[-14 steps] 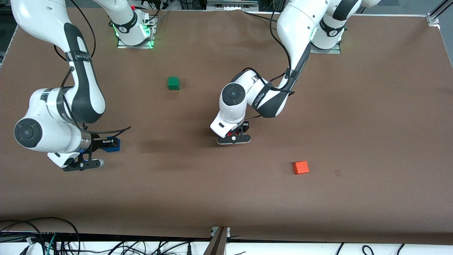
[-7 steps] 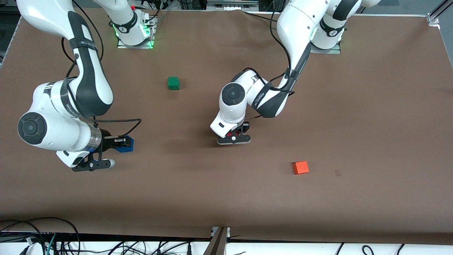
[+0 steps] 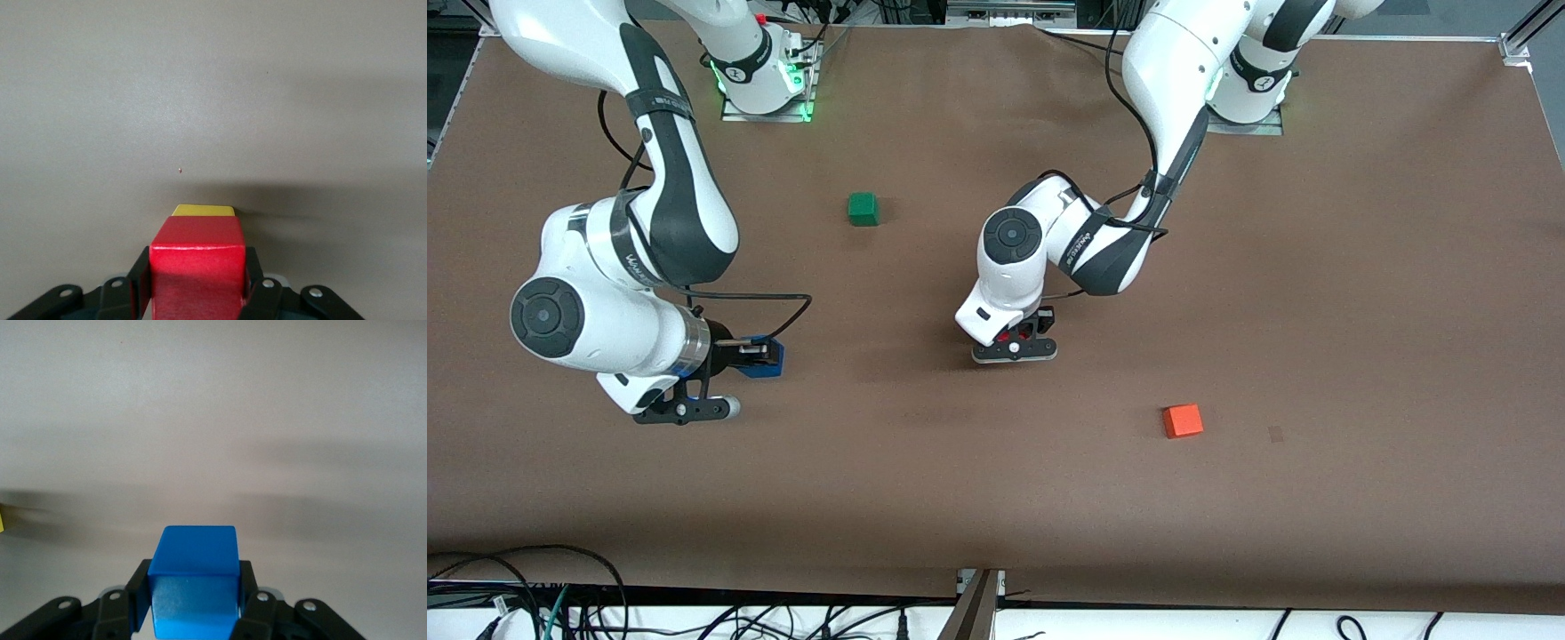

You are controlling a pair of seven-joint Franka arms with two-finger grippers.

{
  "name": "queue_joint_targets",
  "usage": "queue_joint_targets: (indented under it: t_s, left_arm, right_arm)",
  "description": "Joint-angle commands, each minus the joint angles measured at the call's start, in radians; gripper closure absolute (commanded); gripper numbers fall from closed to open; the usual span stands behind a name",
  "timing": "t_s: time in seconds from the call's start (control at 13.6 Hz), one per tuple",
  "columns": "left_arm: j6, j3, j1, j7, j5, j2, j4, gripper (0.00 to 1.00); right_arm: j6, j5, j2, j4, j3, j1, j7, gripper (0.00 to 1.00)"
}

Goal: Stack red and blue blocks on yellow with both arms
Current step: 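Set the red cube on the yellow cube with the left gripper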

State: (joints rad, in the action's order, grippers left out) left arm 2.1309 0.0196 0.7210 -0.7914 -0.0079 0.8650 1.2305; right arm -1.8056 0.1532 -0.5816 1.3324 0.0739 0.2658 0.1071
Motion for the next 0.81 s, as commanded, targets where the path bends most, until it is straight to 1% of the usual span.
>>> queue_joint_targets:
  t_s: [0.0, 0.29, 0.59, 0.66, 0.74]
  left_arm:
    - [-0.009, 0.016, 0.020, -0.006, 0.023, 0.022, -0.022, 0.99]
    - [-0.011, 0.014, 0.020, -0.005, 0.023, 0.020, -0.003, 0.95]
    - [-0.011, 0.014, 0.020, -0.006, 0.023, 0.015, 0.000, 0.95]
    - [-0.011, 0.014, 0.020, -0.005, 0.023, 0.015, 0.000, 0.92]
    - [-0.011, 0.014, 0.018, -0.006, 0.023, 0.015, 0.000, 0.68]
  right_arm:
    - [0.025, 0.016, -0.007, -0.030, 0.001, 0.000, 0.013, 0.76]
    - [0.023, 0.016, -0.007, -0.030, 0.001, 0.006, 0.028, 0.76]
    - [0.023, 0.016, -0.007, -0.030, 0.001, 0.013, 0.028, 0.76]
    - [0.023, 0.016, -0.007, -0.030, 0.001, 0.013, 0.028, 0.76]
    - [0.023, 0.014, -0.007, -0.030, 0.001, 0.013, 0.028, 0.76]
